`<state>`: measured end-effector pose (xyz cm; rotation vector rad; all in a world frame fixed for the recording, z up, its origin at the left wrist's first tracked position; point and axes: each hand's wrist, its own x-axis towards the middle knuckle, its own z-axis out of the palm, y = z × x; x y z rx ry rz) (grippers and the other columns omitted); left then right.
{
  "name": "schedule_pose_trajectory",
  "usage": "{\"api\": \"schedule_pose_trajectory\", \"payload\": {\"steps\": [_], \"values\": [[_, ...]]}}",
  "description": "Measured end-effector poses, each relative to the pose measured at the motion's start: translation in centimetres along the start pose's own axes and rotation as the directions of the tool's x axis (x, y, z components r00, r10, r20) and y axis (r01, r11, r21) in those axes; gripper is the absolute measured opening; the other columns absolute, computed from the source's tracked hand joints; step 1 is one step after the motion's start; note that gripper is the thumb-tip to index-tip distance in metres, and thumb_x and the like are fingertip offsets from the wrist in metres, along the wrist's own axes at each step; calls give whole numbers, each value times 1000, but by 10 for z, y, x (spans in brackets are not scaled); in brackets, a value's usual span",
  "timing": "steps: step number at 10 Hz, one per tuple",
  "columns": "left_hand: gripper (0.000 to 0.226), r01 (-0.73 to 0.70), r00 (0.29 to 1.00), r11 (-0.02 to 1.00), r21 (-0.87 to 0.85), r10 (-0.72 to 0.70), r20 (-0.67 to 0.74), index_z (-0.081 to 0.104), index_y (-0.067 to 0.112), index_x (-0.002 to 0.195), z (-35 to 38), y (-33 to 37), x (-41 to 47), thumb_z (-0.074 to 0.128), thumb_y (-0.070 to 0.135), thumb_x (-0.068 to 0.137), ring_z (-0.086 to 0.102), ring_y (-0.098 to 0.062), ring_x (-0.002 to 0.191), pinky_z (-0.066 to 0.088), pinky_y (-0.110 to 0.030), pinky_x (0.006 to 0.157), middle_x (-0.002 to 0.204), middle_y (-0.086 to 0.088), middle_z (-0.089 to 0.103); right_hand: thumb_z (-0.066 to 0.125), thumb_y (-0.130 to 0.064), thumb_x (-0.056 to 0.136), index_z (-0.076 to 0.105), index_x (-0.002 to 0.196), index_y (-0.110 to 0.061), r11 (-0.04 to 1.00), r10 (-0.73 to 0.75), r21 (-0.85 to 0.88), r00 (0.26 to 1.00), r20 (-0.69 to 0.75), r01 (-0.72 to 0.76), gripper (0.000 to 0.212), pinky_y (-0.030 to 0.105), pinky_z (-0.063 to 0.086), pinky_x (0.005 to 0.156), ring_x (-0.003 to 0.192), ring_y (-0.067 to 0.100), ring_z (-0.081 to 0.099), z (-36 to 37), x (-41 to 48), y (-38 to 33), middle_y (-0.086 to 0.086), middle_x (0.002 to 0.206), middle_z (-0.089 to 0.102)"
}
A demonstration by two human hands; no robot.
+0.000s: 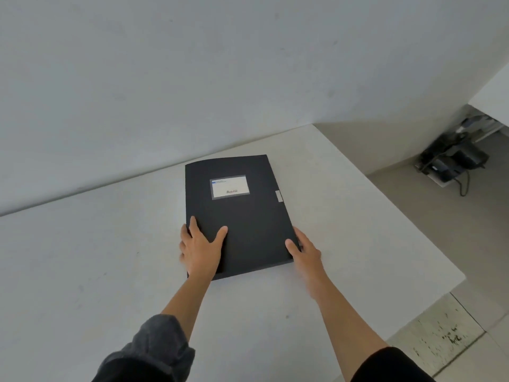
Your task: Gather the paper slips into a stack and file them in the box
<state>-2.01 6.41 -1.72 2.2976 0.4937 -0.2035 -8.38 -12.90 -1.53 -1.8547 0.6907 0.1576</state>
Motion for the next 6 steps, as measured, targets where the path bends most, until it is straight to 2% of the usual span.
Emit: {"api": "schedule_pose_trajectory", "payload": {"steps": [1,2,3,4,5,6], "values": [[67,52,991,978,-204,-77,-113,29,20,141,-32,-24,2,59,40,84,38,-34,129,35,-50,106,144,-12,35,42,-18,98,39,140,-25,993,-54,110,991,122,41,43,25,31,104,129,10,39,25,-13,-21,-11,133,46],[64,96,973,951,-293,-151,-174,31,20,141,-62,-57,-7,60,32,86,38,-32,130,35,-48,106,145,-11,34,44,-20,97,40,141,-24,998,-63,21,982,176,60,44,29,33,108,133,15,40,63,-18,-35,-5,142,45],[69,62,987,951,-302,-103,-121,27,21,143,-92,-85,0,63,24,85,36,-29,134,34,-46,108,149,-6,33,50,-18,94,45,137,-21,997,-71,31,993,94,69,44,30,38,106,129,19,45,101,-17,-51,4,140,47],[76,21,999,977,-212,-11,48,20,22,147,-120,-104,23,64,24,85,28,-27,140,30,-46,113,156,-3,19,53,-16,92,45,134,-14,996,-7,87,998,58,2,43,29,44,89,111,23,54,126,-20,-68,10,132,51],[81,-3,988,1000,-14,6,155,11,21,148,-142,-115,48,61,32,86,21,-28,143,27,-46,114,159,-4,6,53,-16,91,42,132,-14,995,61,77,991,119,-70,43,30,42,87,110,24,53,140,-21,-72,8,133,50],[81,-55,991,969,243,22,134,9,21,148,-159,-117,64,57,42,86,18,-30,143,28,-51,112,159,-5,7,52,-15,92,40,136,-11,997,54,47,985,164,-62,45,32,38,99,122,24,48,148,-30,-79,3,137,46]]}}
